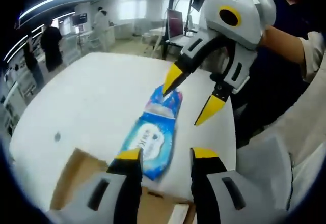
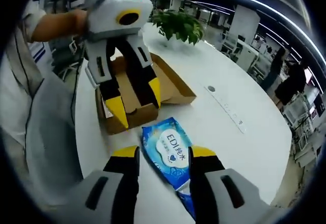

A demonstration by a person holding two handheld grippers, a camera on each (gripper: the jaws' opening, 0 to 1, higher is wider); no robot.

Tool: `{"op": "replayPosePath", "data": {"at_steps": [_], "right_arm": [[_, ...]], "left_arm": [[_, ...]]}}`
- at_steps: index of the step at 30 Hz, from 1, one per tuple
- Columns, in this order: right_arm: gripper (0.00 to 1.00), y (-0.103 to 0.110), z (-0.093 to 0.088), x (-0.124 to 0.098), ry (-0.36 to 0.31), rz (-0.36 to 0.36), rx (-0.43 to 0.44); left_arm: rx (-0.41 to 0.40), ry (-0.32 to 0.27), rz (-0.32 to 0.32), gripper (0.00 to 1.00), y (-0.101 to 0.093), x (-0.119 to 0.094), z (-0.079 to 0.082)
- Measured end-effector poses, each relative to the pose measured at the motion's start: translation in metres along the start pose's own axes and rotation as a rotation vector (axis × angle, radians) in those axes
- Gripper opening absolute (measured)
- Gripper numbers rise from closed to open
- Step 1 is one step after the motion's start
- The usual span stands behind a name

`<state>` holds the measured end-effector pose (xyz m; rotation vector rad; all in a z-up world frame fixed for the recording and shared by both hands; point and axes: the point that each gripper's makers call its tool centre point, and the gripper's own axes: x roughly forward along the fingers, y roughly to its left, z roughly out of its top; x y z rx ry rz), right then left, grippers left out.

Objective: Operate the shoe box by opening the lid, removing the specified soft item, and placing it in the target area until the item is outside and the box remains undamaged.

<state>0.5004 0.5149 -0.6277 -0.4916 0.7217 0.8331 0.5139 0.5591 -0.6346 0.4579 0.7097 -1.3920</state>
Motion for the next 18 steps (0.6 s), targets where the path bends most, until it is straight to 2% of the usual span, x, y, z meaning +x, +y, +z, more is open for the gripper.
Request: {"op": "replayPosePath", "data": {"at_steps": [10, 16, 18], "right_arm": [[0.37, 0.047, 0.025, 0.038, -0.001, 0.141, -0.074], [0.38, 0.065, 0.035, 0.060, 0.006, 0.210, -0.108], [0.40, 0.073, 0.038, 0.068, 0.000, 0.242, -0.145]], "left_arm": [[-0.064, -0.022, 0.075, 0.37, 0.015, -0.048, -0.040], [-0.106, -0.039, 0.128, 0.41, 0.020, -0.077, -0.064], [-0.113, -0.040, 0.151, 0.41, 0.022, -0.087, -0.073]]}}
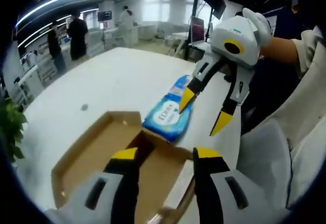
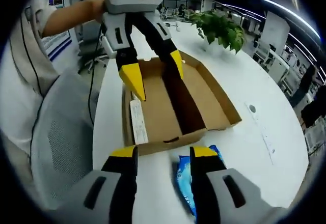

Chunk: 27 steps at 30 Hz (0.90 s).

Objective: Operate the shoe box by opening the lid, removing the specified soft item, and placing it in the target area until the item is outside and the box remains undamaged.

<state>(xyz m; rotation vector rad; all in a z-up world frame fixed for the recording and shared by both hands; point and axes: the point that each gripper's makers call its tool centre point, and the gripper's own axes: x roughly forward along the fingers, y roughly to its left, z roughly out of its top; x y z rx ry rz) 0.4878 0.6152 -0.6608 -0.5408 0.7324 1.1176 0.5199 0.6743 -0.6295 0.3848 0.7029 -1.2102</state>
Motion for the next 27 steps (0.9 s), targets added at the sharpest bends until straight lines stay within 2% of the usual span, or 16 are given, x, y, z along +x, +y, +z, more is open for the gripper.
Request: {"op": "replayPosePath", "data": {"at_steps": [3, 8, 21, 27], "right_arm": [[0.42, 0.005, 0.002, 0.014, 0.011, 0.029, -0.043], [0.40, 0.007, 0.002, 0.032, 0.040, 0.050, -0.076], [0.39, 0.013, -0.003, 0.069, 0.112, 0.168, -0.071], [0.40, 0.019, -0.005, 0.084, 0.145, 0.223, -0.063]], "left_arm": [[-0.013, -0.007, 0.042, 0.42, 0.006, -0.013, -0.012], [-0.064, -0.008, 0.100, 0.44, 0.016, -0.037, -0.038], [-0.216, 0.031, 0.272, 0.45, 0.047, -0.084, -0.119], [-0.271, 0.050, 0.355, 0.44, 0.062, -0.101, -0.147]]}}
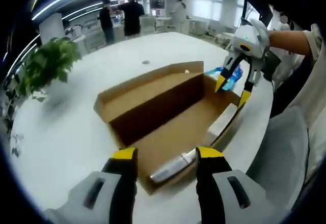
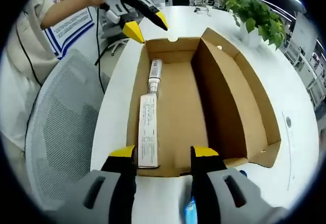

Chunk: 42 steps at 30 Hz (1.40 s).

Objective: Operate the shoe box by opening the lid, removing the specified soft item, and placing it in the target area until the item is outside and the box remains undamaged.

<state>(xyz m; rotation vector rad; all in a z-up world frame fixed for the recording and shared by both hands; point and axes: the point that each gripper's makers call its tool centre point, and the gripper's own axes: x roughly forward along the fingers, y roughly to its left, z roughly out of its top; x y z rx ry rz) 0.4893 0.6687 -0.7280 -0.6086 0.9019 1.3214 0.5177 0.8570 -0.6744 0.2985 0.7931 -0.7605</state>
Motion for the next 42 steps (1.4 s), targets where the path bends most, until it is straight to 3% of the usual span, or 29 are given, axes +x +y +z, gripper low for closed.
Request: {"op": "replayPosePath", "data": {"at_steps": [7, 15, 16, 21, 24, 32, 42], "right_arm": [[0.37, 0.002, -0.002, 0.019, 0.035, 0.046, 0.026], [0.39, -0.003, 0.004, 0.019, 0.039, 0.037, 0.009], [0.38, -0.004, 0.004, 0.018, 0.042, 0.033, 0.003], [0.25, -0.006, 0.006, 0.015, 0.031, 0.022, -0.007], [0.26, 0.005, 0.010, 0.015, 0.012, 0.075, -0.002], [0.17, 0.015, 0.007, 0.032, 0.050, 0.083, -0.061], [0.15, 0.018, 0.013, 0.028, 0.050, 0.068, -0.086]], "left_arm": [[-0.115, 0.019, 0.051, 0.41, 0.021, -0.003, -0.031], [-0.214, 0.037, 0.018, 0.31, 0.016, 0.006, -0.049], [-0.234, 0.014, 0.015, 0.29, 0.015, 0.007, -0.046], [-0.246, 0.017, 0.016, 0.29, 0.015, 0.008, -0.047], [-0.250, 0.016, 0.011, 0.29, 0.015, 0.008, -0.047], [-0.260, 0.018, 0.016, 0.25, 0.017, 0.009, -0.048], [-0.284, 0.040, 0.059, 0.08, 0.026, 0.009, -0.056]]}}
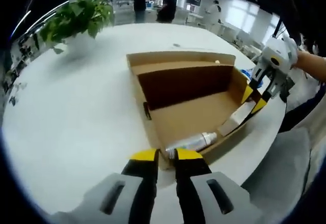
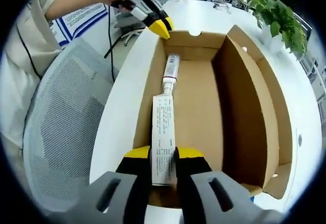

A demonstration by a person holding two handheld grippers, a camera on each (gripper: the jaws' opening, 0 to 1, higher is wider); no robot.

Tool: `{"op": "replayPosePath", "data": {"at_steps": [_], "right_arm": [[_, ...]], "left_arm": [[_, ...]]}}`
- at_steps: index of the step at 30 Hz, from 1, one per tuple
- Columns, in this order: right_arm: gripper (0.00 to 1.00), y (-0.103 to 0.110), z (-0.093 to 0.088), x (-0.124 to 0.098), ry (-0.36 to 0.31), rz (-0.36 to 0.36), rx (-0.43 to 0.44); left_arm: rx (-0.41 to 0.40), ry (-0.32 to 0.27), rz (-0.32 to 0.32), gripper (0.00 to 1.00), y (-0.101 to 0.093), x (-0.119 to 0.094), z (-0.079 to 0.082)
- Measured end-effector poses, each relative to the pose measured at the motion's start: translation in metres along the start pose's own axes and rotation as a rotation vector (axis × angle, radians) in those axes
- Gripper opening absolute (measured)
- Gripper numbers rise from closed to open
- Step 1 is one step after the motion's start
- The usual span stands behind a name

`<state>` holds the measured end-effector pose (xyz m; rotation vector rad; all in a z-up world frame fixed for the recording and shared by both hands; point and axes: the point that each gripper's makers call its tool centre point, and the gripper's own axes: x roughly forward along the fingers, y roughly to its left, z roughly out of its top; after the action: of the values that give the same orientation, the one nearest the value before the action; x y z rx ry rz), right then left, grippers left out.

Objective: Operate the shoe box by opening the lid, removing the specified soft item, and placing it in the target area until the item is outside and the box remains undamaged.

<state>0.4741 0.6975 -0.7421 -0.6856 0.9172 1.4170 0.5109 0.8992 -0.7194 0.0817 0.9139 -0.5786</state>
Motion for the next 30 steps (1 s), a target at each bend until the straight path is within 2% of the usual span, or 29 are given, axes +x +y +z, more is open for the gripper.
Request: {"op": "replayPosePath", "data": {"at_steps": [9, 18, 24, 30], "right_arm": [[0.14, -0.002, 0.013, -0.017, -0.037, -0.034, 0.001], [0.14, -0.015, 0.031, -0.056, -0.099, -0.096, 0.002], [0.14, -0.022, 0.035, -0.086, -0.128, -0.121, 0.006], [0.14, -0.032, 0.026, -0.116, -0.129, -0.152, 0.004]], "left_arm": [[-0.022, 0.001, 0.000, 0.06, 0.001, 0.000, -0.001], [-0.035, -0.001, -0.003, 0.06, 0.002, 0.000, -0.001], [-0.024, 0.004, 0.004, 0.06, 0.002, 0.000, 0.001], [-0.021, 0.012, 0.007, 0.06, 0.002, 0.001, 0.001]]}}
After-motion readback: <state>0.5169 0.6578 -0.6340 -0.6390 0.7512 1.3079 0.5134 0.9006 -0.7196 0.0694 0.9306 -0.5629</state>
